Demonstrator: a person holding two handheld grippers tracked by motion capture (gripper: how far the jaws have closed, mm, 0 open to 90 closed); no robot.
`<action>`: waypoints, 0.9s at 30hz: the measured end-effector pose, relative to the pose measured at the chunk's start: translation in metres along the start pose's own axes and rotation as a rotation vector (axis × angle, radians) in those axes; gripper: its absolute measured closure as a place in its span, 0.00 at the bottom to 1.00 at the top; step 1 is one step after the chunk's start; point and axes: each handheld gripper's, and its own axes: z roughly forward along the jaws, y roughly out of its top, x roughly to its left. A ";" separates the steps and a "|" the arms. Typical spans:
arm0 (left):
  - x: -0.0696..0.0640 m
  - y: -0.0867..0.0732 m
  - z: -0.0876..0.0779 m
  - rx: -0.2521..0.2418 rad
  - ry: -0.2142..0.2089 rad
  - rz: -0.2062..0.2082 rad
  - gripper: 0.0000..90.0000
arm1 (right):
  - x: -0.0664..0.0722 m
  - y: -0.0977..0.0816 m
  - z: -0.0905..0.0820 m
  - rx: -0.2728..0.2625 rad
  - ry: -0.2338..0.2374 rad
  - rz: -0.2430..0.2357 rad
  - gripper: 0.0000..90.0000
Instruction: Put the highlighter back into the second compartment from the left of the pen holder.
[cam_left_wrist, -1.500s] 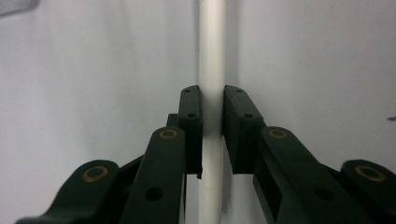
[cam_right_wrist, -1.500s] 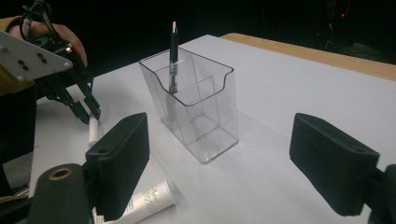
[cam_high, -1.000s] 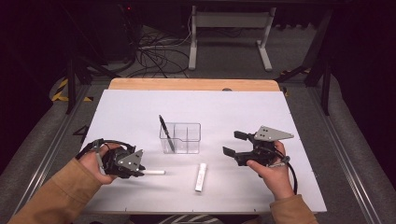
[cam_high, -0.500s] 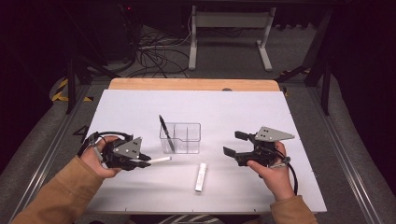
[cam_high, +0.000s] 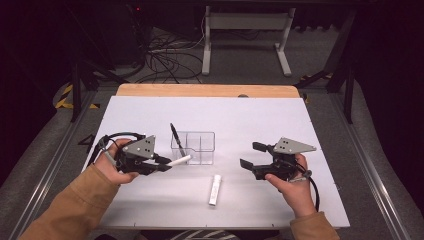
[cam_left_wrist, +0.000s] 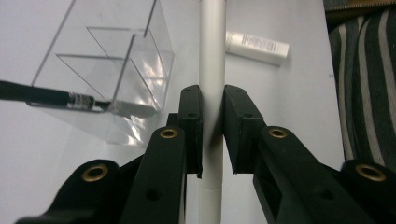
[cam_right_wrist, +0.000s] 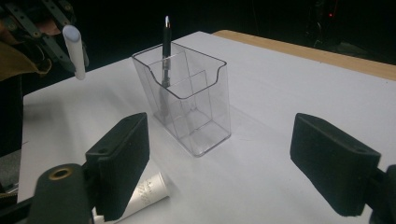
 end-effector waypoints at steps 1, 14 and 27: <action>0.000 0.002 0.000 -0.012 0.005 -0.003 0.87 | 0.000 0.000 0.000 0.002 0.002 -0.001 0.22; 0.005 0.024 0.008 -0.142 0.049 -0.057 0.87 | 0.000 0.000 0.000 -0.003 0.001 -0.005 0.23; 0.011 0.042 0.022 -0.260 0.106 -0.160 0.87 | 0.002 0.000 0.001 0.002 0.003 -0.009 0.22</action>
